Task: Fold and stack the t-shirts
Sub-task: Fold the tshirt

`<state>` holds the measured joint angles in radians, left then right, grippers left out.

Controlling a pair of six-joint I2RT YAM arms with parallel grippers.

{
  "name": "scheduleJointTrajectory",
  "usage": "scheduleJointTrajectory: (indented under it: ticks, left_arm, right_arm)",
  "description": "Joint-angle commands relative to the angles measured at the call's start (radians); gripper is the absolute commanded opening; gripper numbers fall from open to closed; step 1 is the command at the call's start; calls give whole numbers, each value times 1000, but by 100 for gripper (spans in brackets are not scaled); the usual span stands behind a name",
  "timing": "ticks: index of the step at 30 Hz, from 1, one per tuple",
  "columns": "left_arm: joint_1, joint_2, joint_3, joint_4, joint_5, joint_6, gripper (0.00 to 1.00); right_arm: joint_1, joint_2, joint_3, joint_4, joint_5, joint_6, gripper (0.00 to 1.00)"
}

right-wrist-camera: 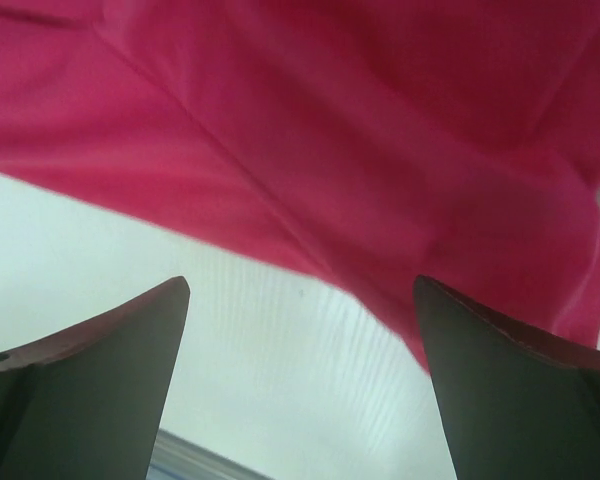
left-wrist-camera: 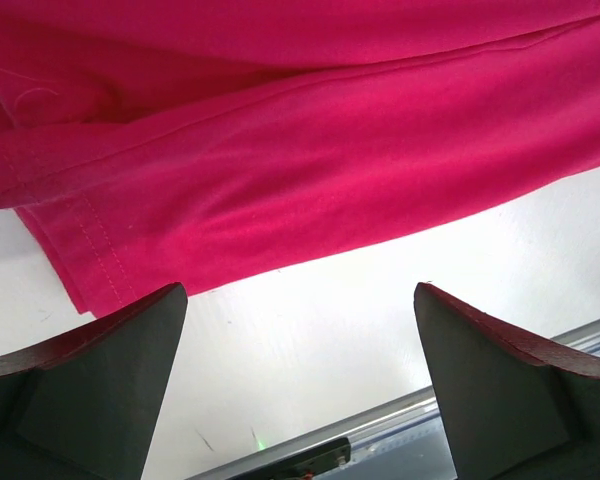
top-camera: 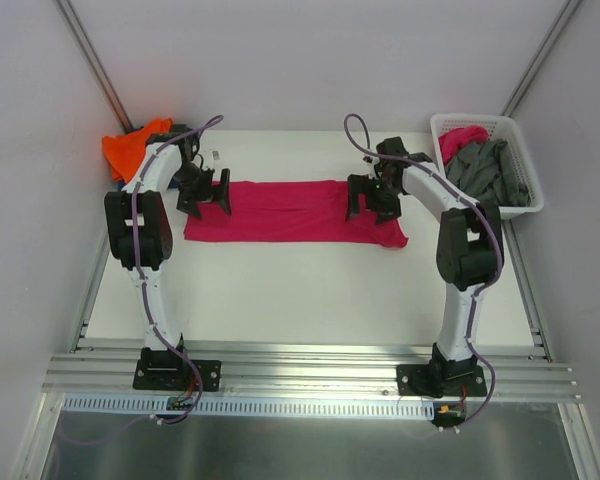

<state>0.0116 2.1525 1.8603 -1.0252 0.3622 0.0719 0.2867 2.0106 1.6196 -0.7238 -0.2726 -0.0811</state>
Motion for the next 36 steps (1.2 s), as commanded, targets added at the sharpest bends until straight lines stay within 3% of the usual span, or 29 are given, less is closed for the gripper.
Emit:
scheduleJointTrajectory:
  ticks: [1,8,13,19,24,30,36]
  left_arm:
    - [-9,1,30,-24,-40,29,99]
    - [-7,171,221,-21,-78,60,99]
    - [-9,259,235,-22,-75,60,99]
    - [-9,235,133,-32,-51,49,99]
    - [-9,97,-91,-33,-34,42,99]
    - [-76,-57,-242,-33,-13,35,99]
    - [-173,-111,-372,-27,9,23,99]
  right_arm:
    - [0,72,130,14,-47,43,100]
    - [-6,183,206,21,-62,55,100]
    - [-15,220,201,26,-65,70,100]
    - [-49,281,273,20,-59,78,99]
    - [-80,355,396,21,-53,78,100]
    - [-87,444,534,56,-91,135,99]
    - [-75,559,706,116,-119,196,100]
